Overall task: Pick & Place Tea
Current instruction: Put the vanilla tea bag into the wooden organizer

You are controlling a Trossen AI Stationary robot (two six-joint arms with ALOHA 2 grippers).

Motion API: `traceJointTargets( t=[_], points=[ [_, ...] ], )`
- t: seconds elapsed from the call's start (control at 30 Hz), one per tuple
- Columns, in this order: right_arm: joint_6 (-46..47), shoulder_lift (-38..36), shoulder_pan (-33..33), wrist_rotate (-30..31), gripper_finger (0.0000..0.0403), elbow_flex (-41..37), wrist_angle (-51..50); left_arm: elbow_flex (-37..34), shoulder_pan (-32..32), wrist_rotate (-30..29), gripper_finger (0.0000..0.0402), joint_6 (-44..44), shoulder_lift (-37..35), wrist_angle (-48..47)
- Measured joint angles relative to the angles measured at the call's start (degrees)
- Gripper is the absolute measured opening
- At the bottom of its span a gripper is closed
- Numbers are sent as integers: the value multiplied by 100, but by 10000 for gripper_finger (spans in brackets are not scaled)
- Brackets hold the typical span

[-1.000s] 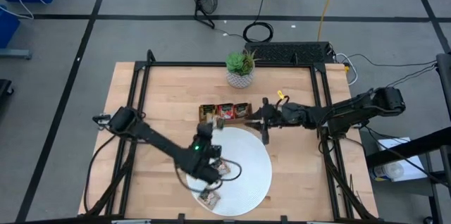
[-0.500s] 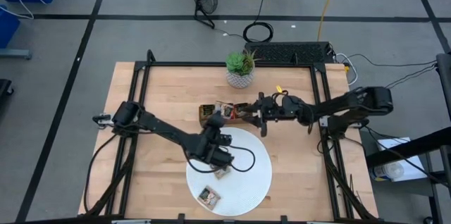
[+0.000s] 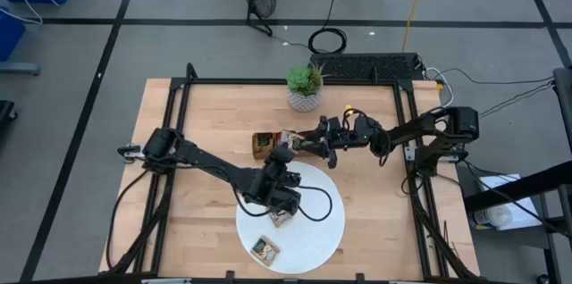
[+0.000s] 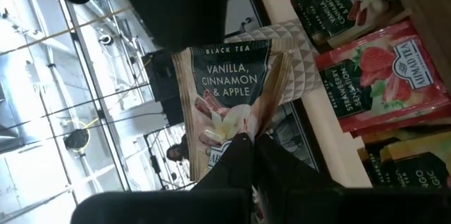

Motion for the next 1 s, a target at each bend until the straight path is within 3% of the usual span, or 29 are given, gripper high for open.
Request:
traceJointTargets(
  t=[0.33,0.43,0.57,0.7,0.83,1.0],
  points=[
    [-79,85,3,-97,151,144,-21,4,83,111,6,294,0,360],
    [-165,85,3,-7,111,144,-42,4,82,160,5,289,-1,366],
    [-600,85,3,93,16,146,-93,4,117,371,10,224,-2,639],
    [-851,81,7,200,2,146,-181,3,146,670,15,203,-7,1019],
    [-1053,-105,-11,157,1,137,-471,1,122,1138,16,-827,-110,1086],
    [-1511,-646,-19,563,0,139,-1394,4,33,2606,36,-2709,-748,204]
  ],
)
